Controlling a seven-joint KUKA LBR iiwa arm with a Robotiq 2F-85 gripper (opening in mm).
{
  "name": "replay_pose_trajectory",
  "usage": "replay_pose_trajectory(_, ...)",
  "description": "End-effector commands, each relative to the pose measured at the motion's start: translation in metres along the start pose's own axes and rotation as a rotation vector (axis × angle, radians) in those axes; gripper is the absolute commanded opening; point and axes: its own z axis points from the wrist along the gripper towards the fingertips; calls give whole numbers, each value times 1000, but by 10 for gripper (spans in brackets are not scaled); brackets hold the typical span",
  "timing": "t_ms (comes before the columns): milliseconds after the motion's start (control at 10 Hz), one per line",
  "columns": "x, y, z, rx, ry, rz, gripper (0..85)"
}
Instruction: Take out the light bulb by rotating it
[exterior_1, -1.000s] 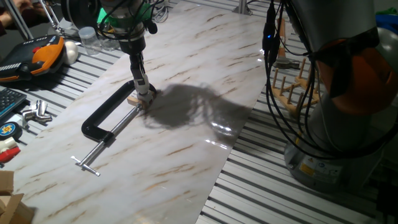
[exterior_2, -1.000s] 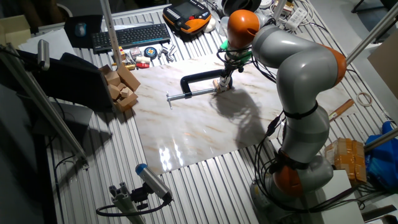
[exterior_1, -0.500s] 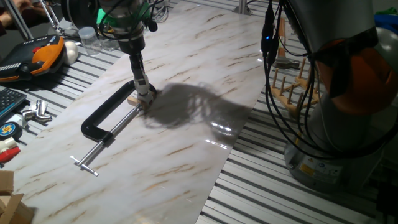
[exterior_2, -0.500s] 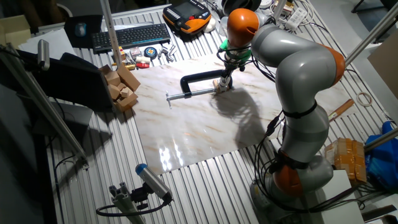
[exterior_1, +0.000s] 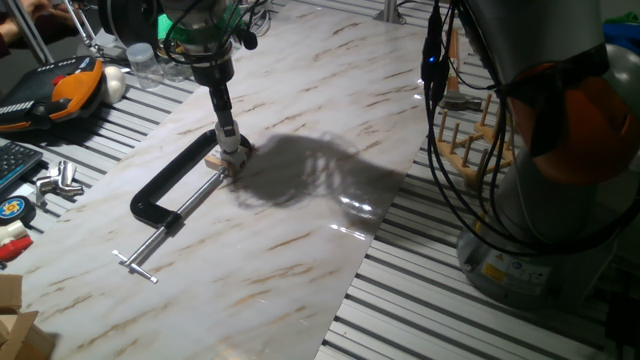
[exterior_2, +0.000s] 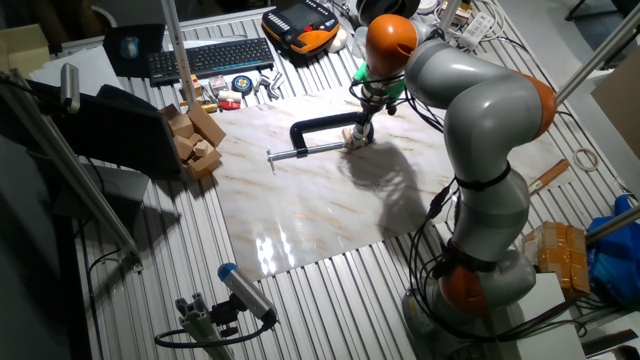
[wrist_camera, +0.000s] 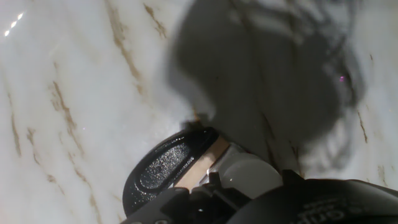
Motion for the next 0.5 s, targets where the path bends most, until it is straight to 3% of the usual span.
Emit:
replay_pose_trajectory(0,0,0,0,-4,4,-13,0)
replay_pose_trajectory(400,1,0,-1,-9,11,-63,0)
